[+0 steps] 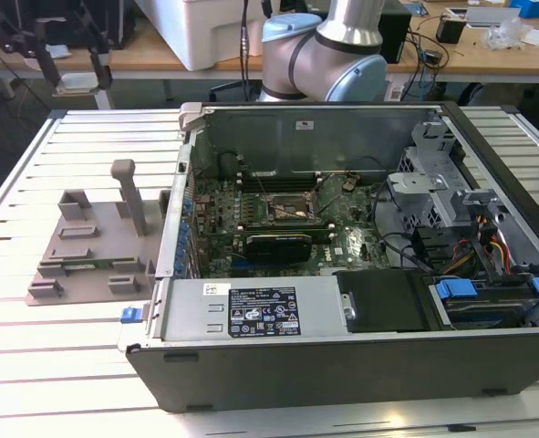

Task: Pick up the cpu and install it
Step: 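Pick up the cpu and move it towards the insertion slot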

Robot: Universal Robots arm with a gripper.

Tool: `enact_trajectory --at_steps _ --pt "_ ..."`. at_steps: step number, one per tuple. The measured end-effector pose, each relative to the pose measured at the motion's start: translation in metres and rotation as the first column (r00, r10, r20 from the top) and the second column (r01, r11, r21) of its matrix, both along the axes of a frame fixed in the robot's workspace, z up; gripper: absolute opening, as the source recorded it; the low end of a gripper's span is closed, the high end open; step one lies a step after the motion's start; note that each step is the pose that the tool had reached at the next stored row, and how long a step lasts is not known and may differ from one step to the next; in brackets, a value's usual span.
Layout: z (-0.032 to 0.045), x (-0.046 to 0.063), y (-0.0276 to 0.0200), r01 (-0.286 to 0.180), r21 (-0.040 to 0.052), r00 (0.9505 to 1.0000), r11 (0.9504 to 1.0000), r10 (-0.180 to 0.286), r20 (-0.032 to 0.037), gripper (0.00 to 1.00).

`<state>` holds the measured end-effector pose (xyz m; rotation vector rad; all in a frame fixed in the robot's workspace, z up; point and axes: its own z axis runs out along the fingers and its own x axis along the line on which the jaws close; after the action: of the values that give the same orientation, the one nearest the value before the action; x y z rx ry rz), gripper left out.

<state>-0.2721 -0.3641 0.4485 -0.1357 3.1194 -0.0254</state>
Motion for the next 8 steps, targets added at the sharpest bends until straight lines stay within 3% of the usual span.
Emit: enact_trajectory --at_steps 2,8 --pt "-0.0024 0.012 0.0002 0.0 0.0001 1.0 1.0 0.0 -0.0002 0.55" --pt "-0.0073 0.033 0.0002 0.0 0.0001 1.0 1.0 0.0 -0.0003 0.55"
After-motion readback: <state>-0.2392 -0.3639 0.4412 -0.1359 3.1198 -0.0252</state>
